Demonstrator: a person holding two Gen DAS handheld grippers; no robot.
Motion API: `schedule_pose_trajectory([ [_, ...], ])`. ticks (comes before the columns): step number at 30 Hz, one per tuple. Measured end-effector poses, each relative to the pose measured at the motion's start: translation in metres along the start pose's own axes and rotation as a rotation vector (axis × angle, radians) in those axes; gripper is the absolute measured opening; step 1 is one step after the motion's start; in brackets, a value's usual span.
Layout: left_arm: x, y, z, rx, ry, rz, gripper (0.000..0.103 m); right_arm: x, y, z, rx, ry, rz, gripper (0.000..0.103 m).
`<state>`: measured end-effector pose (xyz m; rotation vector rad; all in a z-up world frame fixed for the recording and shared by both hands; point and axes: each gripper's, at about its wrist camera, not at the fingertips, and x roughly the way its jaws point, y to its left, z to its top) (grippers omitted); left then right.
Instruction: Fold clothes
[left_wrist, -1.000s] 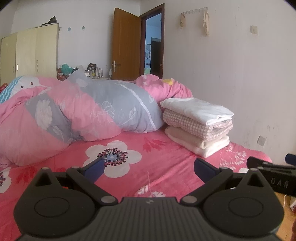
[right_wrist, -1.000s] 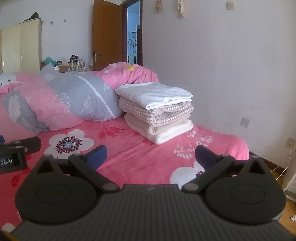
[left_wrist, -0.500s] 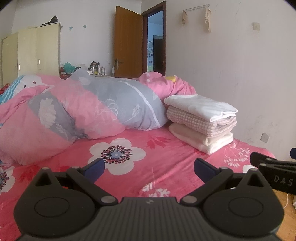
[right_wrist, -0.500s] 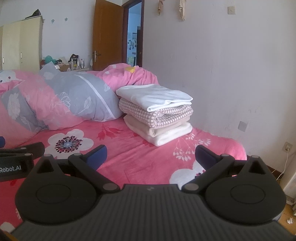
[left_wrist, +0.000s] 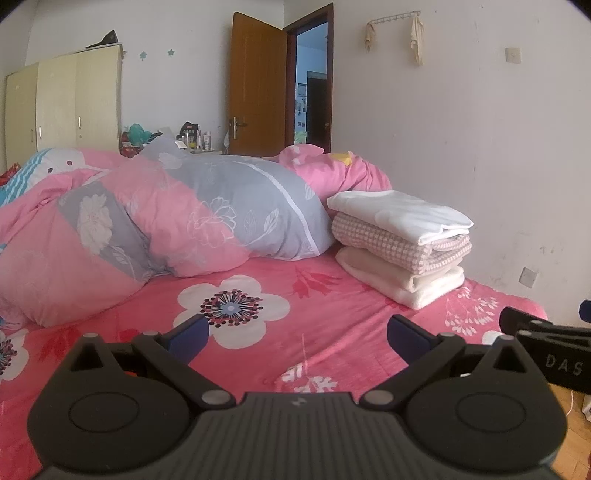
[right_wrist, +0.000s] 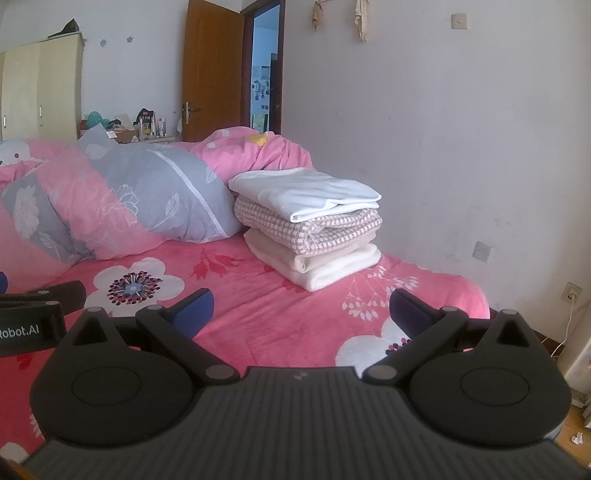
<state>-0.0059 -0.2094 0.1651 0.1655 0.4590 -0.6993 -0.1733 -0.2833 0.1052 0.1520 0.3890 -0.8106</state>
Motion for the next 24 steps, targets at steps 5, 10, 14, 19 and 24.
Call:
schedule_pose_trajectory([
  [5, -0.0013, -0.0017, 0.0001, -0.003, -0.002, -0.006, 0.103, 0.0004, -0.0006, 0.0005, -0.002, -0.003, -0.001, 0.102],
  [10, -0.0012, -0.0036, -0.0004, -0.006, 0.002, -0.012, 0.103, -0.0006, -0.0014, -0.0003, -0.007, -0.004, -0.005, 0.102],
  [14, -0.0017, -0.0054, 0.0000, -0.005, 0.001, -0.012, 0.103, -0.0015, -0.0012, -0.0006, -0.008, -0.004, -0.005, 0.102],
  [19, -0.0017, -0.0066, -0.0008, -0.003, -0.001, -0.011, 0.103, -0.0024, -0.0015, -0.0012, -0.010, -0.004, -0.004, 0.102],
  [24, -0.0016, -0.0074, -0.0007, -0.001, -0.001, -0.010, 0.103, -0.0044, -0.0015, -0.0013, -0.007, -0.004, -0.008, 0.102],
])
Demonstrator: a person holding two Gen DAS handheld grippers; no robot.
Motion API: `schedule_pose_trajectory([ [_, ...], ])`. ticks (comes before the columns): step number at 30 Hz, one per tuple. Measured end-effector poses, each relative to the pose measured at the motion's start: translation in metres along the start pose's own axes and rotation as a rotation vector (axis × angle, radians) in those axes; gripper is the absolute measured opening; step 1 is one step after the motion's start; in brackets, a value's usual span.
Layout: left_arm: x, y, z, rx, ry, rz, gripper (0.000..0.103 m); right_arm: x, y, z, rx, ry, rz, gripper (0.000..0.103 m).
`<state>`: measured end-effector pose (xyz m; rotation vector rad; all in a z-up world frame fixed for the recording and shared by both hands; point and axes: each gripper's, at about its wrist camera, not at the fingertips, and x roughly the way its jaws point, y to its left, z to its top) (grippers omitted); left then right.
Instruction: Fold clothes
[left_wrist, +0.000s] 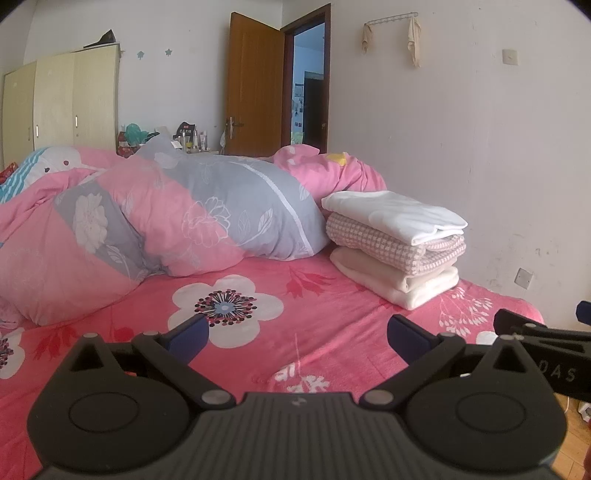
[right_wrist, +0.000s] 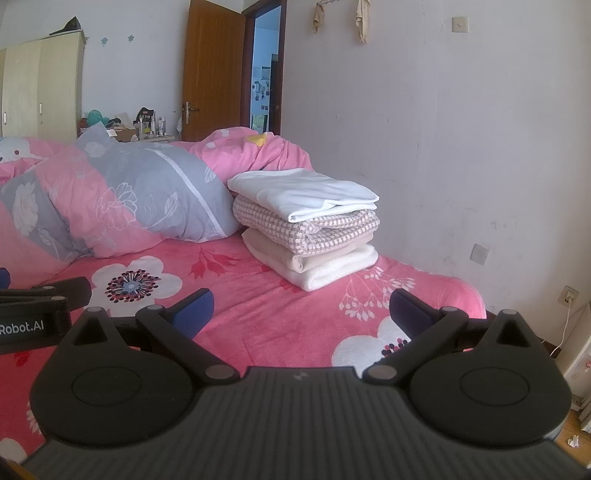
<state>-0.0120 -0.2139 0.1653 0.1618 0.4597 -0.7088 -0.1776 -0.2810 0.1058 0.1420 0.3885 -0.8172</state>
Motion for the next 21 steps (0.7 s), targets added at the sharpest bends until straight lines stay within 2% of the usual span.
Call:
schedule_pose_trajectory([
  [21, -0.0009, -0.0060, 0.0039, 0.014, 0.004, 0.002, 0.103, 0.0013, -0.0069, 0.0004, 0.013, -0.001, -0.002, 0.102],
])
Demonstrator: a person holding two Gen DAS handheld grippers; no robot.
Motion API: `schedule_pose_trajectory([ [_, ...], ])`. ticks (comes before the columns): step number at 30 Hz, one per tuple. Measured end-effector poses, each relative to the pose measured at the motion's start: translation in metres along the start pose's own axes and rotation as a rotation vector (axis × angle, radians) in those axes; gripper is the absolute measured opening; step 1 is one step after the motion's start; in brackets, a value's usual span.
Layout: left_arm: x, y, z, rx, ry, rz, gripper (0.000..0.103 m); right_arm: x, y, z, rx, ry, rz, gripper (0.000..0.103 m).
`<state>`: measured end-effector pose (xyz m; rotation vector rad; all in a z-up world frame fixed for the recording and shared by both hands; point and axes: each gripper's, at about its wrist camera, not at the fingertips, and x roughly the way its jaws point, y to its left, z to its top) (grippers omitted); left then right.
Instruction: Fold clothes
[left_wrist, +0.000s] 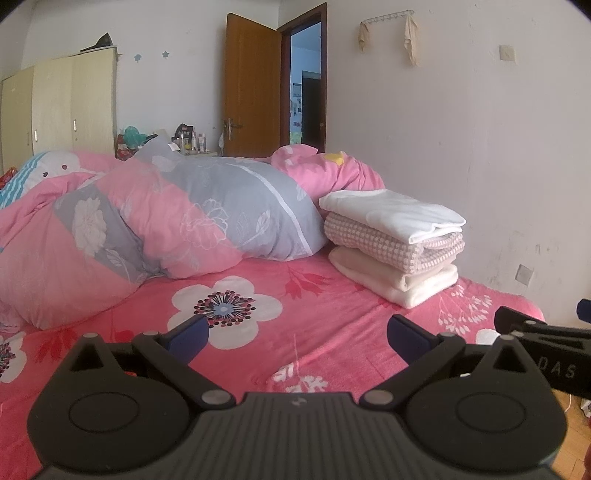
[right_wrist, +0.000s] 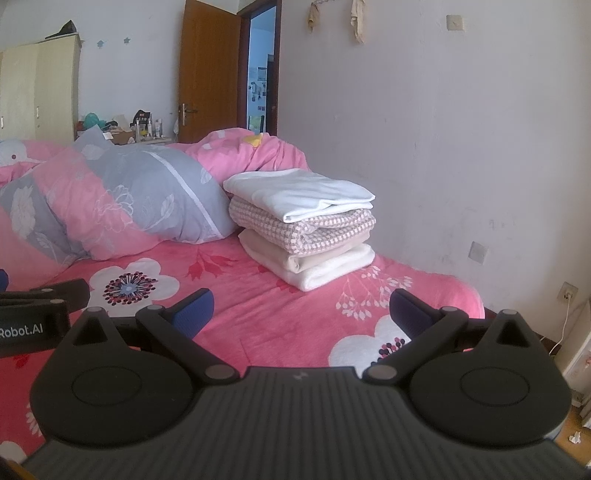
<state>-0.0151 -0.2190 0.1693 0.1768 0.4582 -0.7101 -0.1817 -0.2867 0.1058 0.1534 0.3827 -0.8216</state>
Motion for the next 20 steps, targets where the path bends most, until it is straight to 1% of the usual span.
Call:
schedule_pose_trajectory([
  [20, -0.0014, 0.0000, -0.0017, -0.003, 0.001, -0.001, 0.103, -0.0005, 0.0005, -0.0007, -0.001, -0.001, 0.000, 0.102],
])
